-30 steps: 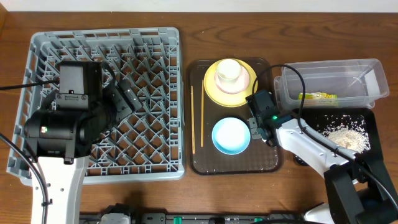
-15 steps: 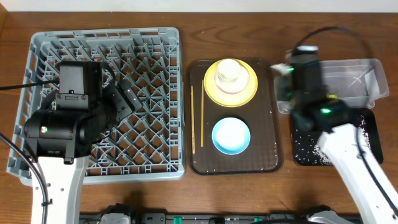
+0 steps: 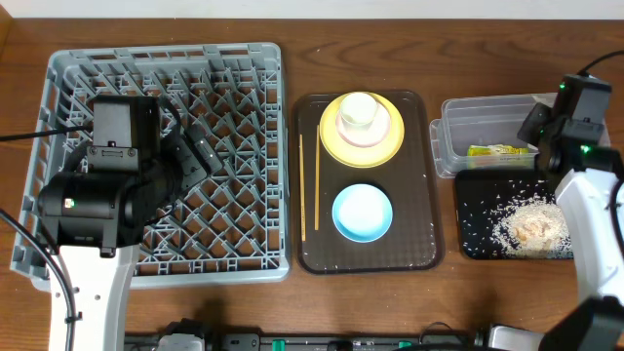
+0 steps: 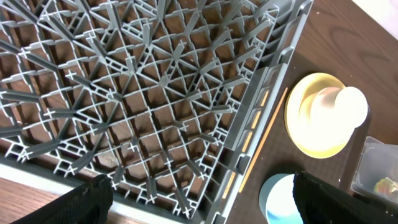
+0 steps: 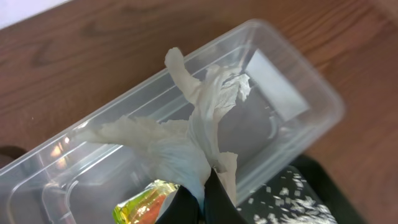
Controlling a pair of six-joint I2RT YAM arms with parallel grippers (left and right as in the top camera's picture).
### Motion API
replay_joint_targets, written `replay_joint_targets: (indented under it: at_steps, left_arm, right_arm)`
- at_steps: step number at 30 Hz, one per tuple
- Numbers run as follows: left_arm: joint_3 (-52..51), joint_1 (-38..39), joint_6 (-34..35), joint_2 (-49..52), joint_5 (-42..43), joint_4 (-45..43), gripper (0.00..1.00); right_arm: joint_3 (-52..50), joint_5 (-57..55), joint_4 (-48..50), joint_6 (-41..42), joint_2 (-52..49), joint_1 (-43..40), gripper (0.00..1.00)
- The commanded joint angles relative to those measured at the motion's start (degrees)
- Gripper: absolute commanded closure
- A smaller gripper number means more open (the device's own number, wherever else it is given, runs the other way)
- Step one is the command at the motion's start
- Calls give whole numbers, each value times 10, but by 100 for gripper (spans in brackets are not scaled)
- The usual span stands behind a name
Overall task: Sort waste into correct bins and load items into the dishwasher rack
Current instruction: 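Carry the tissue into the clear plastic bin and release it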
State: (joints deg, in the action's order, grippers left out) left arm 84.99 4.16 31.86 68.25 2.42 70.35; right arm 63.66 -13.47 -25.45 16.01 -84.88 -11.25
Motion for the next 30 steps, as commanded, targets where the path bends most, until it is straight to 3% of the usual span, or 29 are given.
replay_joint_targets:
  at_steps: [1, 4, 5, 7, 10, 13, 15, 19, 26, 30]
  left_arm:
    - [3, -2, -3, 2, -5, 1, 6]
    - [3, -2, -3, 2, -5, 1, 6]
    - [3, -2, -3, 2, -5, 1, 6]
    - [3, -2, -3, 2, -5, 1, 6]
    - [3, -2, -3, 2, -5, 1, 6]
    - [3, -2, -3, 2, -5, 1, 6]
    - [3, -2, -3, 2, -5, 1, 6]
    - [3, -2, -3, 2, -5, 1, 6]
    - [3, -2, -3, 2, -5, 1, 6]
    - [3, -2, -3, 2, -5, 1, 6]
  right_arm:
    - [-2, 65, 12, 9, -34, -18, 99]
    - [-2, 64, 21, 9, -61, -21, 99]
    - [-2, 64, 22, 9, -68, -21, 92]
    - [-2, 64, 29, 9, -74, -21, 48]
    - [-1, 64, 50, 9, -72, -21, 36]
    - [-1, 64, 67, 9, -63, -21, 11]
    - [0, 65, 66, 9, -48, -21, 1]
    - [0, 94, 60, 8, -7, -21, 1]
    - [0, 413, 55, -30, 87, -21, 1]
    - [0, 433, 55, -30, 112, -21, 1]
